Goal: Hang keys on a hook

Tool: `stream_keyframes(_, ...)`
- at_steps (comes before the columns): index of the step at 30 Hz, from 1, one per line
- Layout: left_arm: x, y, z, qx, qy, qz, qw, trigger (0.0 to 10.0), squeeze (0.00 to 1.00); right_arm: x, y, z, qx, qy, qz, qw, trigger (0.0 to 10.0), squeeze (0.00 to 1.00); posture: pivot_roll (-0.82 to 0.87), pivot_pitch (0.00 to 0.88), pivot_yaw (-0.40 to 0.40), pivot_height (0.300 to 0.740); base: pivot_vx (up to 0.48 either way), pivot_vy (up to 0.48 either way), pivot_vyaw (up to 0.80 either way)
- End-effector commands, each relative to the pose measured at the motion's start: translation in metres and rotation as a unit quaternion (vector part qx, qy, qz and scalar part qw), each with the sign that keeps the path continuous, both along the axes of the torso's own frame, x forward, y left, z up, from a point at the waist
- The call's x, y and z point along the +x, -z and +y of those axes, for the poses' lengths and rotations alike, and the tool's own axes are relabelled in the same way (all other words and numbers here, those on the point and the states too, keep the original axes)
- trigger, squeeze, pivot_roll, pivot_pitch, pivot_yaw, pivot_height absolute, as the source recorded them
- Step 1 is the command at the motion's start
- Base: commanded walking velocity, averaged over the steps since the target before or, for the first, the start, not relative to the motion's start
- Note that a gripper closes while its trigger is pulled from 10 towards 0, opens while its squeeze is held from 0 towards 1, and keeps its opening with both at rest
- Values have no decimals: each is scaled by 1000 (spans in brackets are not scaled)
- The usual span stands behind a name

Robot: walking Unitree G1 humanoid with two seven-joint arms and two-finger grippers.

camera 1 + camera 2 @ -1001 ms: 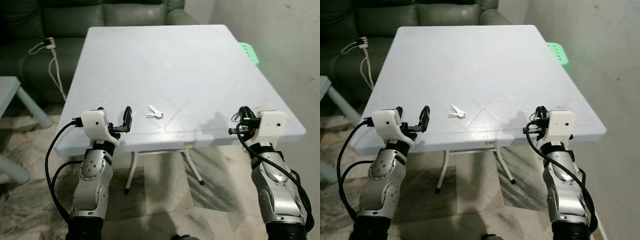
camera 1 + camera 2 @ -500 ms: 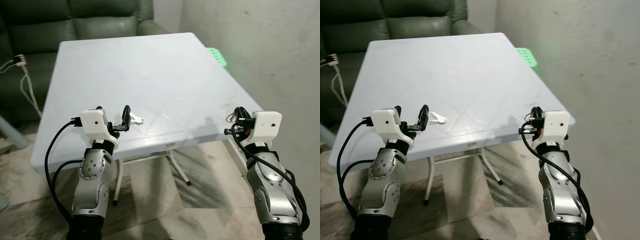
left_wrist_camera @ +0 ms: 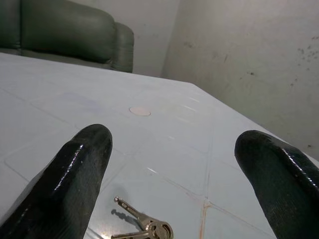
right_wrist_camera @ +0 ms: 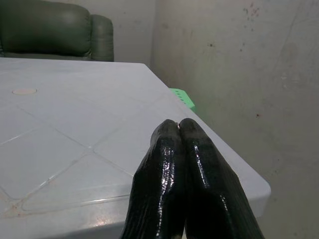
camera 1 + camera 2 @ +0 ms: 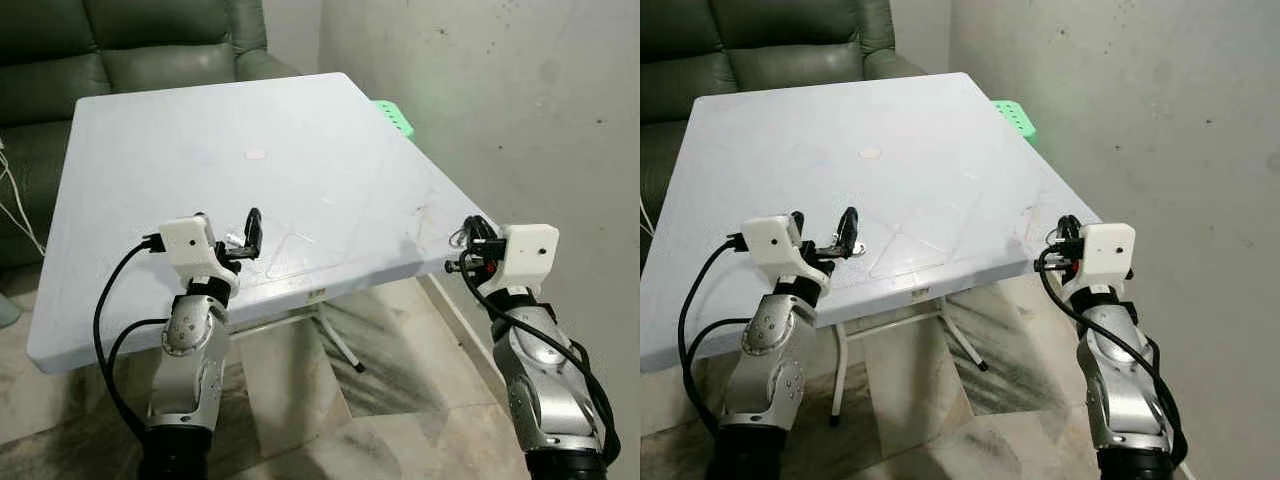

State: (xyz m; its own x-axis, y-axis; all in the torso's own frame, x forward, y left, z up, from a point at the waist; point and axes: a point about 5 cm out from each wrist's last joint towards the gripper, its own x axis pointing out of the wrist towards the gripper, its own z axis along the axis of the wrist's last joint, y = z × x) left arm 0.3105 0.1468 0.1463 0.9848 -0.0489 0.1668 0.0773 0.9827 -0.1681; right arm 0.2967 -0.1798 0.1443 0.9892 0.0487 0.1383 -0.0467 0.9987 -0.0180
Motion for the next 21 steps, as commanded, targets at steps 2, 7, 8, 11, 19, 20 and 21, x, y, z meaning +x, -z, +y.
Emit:
stream_keyframes(2, 1, -3, -5, 16, 9, -5, 1000, 10000, 0, 0, -7, -1, -4, 0, -10, 1000, 10000, 0, -30, 25, -47, 740, 0, 0, -750)
stream_keyframes(7, 2, -2, -5, 5, 10, -2, 1000, 10000, 0, 1, -8, 1, -3, -3, -11, 1000, 10000, 0, -26, 31, -51, 740, 0, -96, -750)
stream_keyframes(8, 2, -2, -6, 1, 9, 0, 1000, 10000, 0, 1, -8, 1, -3, -3, -11, 1000, 10000, 0, -26, 31, -51, 740, 0, -480, -750)
stream_keyframes(11, 1, -2, -6, 8, 7, 1, 1000, 10000, 0, 1, -8, 3, -3, -6, -10, 1000, 10000, 0, -25, 33, -52, 740, 0, -480, -750)
stream_keyframes(19, 0, -1, -6, 8, 6, 5, 1000, 10000, 0, 0, -9, 2, -4, -8, -8, 1000, 10000, 0, -23, 50, -64, 740, 0, -458, -749)
stream_keyframes(20, 0, -1, -6, 10, 5, 5, 1000, 10000, 0, 1, -9, 2, -4, -8, -8, 1000, 10000, 0, -23, 51, -65, 740, 0, -322, -750)
stream_keyframes(21, 0, -1, -6, 11, 4, 4, 1000, 10000, 0, 1, -9, 2, -4, -8, -8, 1000, 10000, 0, -23, 51, -65, 740, 0, -322, -750)
